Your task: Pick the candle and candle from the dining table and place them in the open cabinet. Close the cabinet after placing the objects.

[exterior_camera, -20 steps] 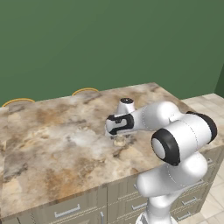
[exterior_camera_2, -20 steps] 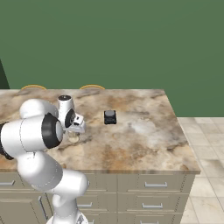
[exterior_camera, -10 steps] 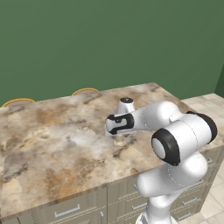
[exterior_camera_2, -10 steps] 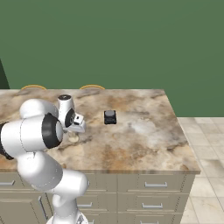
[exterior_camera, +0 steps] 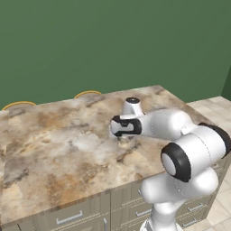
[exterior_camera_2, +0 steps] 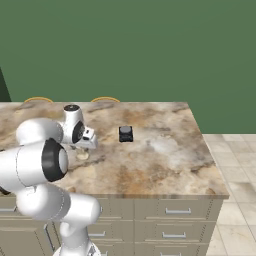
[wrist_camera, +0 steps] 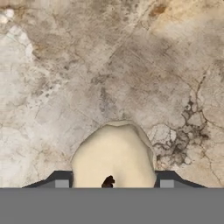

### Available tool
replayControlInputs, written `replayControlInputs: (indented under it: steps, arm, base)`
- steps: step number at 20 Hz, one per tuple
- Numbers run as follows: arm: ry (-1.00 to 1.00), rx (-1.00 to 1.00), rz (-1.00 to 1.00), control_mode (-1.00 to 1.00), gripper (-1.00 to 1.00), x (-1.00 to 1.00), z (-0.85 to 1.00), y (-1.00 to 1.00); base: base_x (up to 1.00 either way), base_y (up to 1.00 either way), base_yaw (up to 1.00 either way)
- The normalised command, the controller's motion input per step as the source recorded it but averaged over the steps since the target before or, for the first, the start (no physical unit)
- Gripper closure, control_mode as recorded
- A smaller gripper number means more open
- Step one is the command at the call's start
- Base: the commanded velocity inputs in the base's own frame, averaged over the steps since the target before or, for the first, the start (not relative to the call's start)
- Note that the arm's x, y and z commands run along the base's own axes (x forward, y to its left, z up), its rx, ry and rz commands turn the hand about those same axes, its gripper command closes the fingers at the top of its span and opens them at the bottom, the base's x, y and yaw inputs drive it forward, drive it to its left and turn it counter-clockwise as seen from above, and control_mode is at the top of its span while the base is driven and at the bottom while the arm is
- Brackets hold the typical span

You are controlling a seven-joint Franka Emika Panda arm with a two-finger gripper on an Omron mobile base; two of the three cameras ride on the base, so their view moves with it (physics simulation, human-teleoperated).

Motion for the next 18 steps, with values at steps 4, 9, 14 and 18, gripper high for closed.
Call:
replayControlInputs:
  steps: [4,9,14,18]
  arm:
    - [-0.12,0.05,0.00,-1.00,1.00,-0.81,0.72,-0.22]
    - [-0.12,0.06,0.00,-1.00,1.00,-0.99,0.87,-0.25]
    - [-0.03,0.01,0.00,-1.00,1.00,-0.88,0.94,-0.29]
    - [0.00,0.00,0.00,-1.00,1.00,-0.79,0.95,-0.32]
  base:
    - [0.00,0.00,0.00]
    - [0.00,0.00,0.00]
    - [0.00,0.00,0.00]
    - [0.00,0.00,0.00]
